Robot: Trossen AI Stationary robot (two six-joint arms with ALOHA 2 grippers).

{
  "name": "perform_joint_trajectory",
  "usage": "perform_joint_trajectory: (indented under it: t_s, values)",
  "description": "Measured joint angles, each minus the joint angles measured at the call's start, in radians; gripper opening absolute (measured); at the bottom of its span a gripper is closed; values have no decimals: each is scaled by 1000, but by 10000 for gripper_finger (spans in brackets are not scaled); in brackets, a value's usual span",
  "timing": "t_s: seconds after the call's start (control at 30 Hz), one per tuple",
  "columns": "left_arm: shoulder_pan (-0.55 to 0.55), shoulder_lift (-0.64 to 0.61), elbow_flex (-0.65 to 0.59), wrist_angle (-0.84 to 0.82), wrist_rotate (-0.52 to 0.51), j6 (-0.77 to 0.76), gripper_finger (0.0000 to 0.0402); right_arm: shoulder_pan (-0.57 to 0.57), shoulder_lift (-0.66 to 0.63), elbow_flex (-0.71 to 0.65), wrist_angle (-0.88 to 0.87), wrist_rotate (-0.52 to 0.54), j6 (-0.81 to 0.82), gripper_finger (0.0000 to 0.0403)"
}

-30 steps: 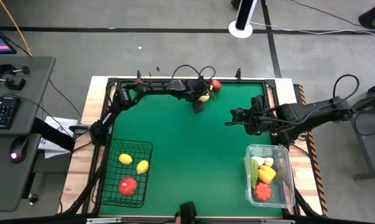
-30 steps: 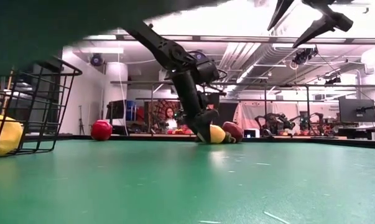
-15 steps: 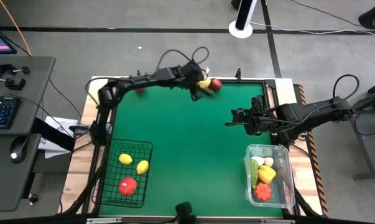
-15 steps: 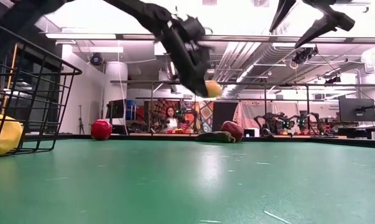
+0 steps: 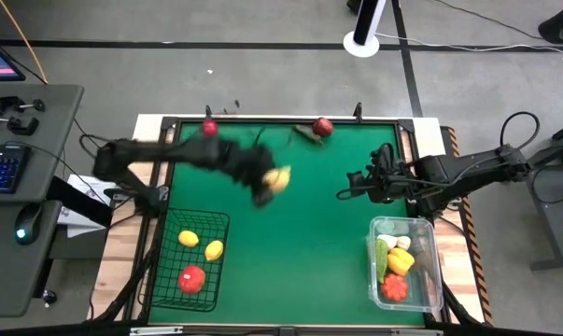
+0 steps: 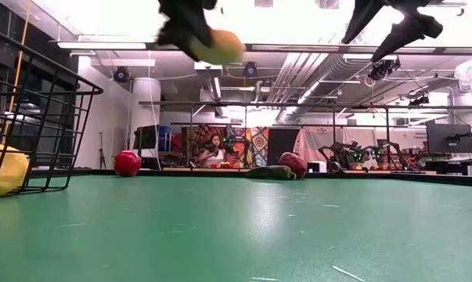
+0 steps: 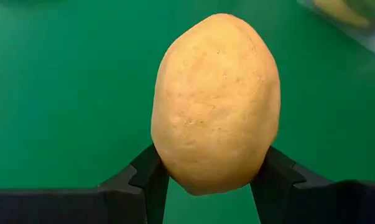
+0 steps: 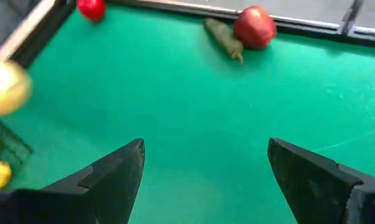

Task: Sort produce into baskets
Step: Put the yellow lemon into the black wire basket, then put the green chili pepper into the transparent bin

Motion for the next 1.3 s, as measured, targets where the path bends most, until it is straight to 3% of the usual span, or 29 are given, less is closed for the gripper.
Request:
perform_joint_trajectory:
  t_s: [0.17, 0.33, 0.6, 0.9, 1.1, 1.3]
  values:
    - [-302, -120, -130, -48, -47, -419, 154, 0, 0, 0, 49, -21, -85, 332]
    - [-570, -178, -167, -187, -98, -753, 165, 0, 0, 0, 148, -22, -110, 332]
    - [-825, -205, -167, -517, -154, -1101, 189, 0, 0, 0, 277, -19, -107, 332]
    - [-969, -205, -180, -482, -180, -1059, 243, 1, 3, 0, 387, 6, 49, 332]
    - [-1069, -236, -294, -422, -190, -1071, 250, 0, 33, 0, 475, 3, 54, 332]
    - [-1100, -339, -333, -358, -407, -1132, 250, -56, 102, 0, 628, -30, 48, 332]
